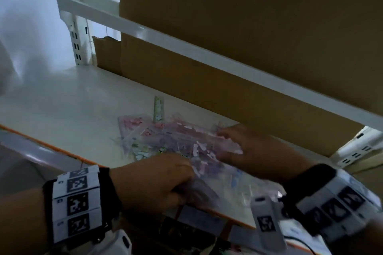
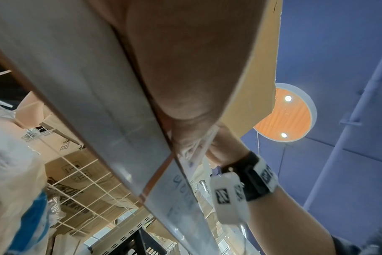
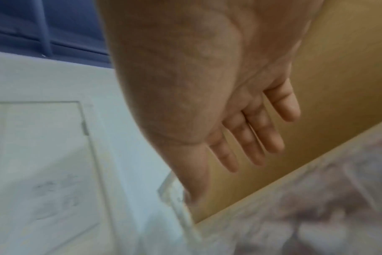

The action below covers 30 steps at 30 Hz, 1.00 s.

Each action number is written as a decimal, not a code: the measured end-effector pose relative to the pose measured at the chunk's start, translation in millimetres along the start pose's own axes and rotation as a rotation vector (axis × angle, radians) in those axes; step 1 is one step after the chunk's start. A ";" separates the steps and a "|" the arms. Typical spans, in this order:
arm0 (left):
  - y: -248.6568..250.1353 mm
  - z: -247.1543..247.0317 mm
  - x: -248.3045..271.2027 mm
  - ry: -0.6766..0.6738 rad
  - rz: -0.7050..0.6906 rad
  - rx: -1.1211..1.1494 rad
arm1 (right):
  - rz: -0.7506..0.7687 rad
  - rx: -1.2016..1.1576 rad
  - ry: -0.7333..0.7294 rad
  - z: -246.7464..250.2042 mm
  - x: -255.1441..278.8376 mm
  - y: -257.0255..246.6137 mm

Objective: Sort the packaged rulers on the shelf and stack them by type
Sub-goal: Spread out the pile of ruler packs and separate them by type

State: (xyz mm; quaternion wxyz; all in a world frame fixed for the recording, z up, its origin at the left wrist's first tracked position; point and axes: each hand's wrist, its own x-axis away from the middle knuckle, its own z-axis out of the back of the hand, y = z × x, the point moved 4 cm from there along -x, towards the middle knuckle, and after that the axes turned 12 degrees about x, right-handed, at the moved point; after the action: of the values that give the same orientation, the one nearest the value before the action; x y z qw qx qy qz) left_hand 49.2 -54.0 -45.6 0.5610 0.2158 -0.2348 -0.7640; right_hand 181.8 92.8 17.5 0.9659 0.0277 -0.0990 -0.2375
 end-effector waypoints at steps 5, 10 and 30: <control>-2.6 -0.8 2.2 0.011 -0.029 0.020 | -0.024 0.080 -0.386 -29.3 -32.5 35.9; -2.1 -1.6 1.4 0.022 -0.032 0.015 | -0.028 0.050 -0.218 -37.2 -30.1 50.4; -6.4 -3.9 4.3 0.075 -0.059 0.026 | -0.303 -0.672 0.066 -29.8 -1.2 124.6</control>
State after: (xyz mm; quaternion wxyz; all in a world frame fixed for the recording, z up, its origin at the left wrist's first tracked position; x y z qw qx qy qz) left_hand 45.5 -56.8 -52.9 0.5437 0.2583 -0.2169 -0.7685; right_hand 243.4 203.8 0.7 0.8776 -0.2690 0.0207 -0.3962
